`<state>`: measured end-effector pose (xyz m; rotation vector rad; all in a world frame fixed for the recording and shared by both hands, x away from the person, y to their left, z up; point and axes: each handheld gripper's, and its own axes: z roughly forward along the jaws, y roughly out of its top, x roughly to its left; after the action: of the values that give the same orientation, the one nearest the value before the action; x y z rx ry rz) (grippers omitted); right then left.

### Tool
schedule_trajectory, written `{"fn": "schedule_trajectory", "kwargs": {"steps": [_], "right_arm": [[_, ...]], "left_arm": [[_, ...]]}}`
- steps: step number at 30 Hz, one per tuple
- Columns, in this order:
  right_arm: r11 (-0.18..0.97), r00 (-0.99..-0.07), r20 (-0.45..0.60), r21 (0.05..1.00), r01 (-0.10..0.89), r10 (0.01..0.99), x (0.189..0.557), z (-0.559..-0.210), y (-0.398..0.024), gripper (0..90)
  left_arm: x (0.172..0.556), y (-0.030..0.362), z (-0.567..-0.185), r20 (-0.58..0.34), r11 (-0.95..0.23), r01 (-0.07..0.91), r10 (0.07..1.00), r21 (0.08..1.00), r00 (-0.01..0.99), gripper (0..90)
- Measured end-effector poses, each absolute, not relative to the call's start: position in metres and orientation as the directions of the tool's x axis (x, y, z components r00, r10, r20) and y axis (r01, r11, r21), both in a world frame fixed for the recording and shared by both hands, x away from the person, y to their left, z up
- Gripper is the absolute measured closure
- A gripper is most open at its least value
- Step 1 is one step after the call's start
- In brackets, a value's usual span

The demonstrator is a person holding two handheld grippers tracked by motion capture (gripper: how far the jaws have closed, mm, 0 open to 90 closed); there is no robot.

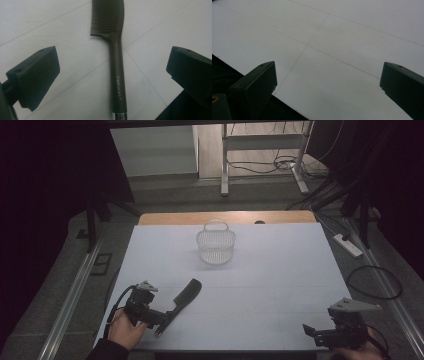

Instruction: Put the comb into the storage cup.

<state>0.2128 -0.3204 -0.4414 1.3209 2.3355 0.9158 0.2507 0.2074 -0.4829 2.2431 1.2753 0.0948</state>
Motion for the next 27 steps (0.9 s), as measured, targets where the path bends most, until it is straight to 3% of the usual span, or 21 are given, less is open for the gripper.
{"fn": "schedule_trajectory", "kwargs": {"steps": [10,27], "right_arm": [[0.376,-0.532,0.044,0.658,0.652,0.846,0.213,-0.441,-0.32,1.4],[0.379,-0.533,0.043,0.654,0.654,0.845,0.213,-0.442,-0.32,1.4]], "left_arm": [[0.262,0.188,-0.495,-0.144,-0.479,0.78,0.809,0.402,0.571,0.0],[0.283,0.168,-0.517,-0.133,-0.55,0.791,0.792,0.268,0.596,0.0]]}}
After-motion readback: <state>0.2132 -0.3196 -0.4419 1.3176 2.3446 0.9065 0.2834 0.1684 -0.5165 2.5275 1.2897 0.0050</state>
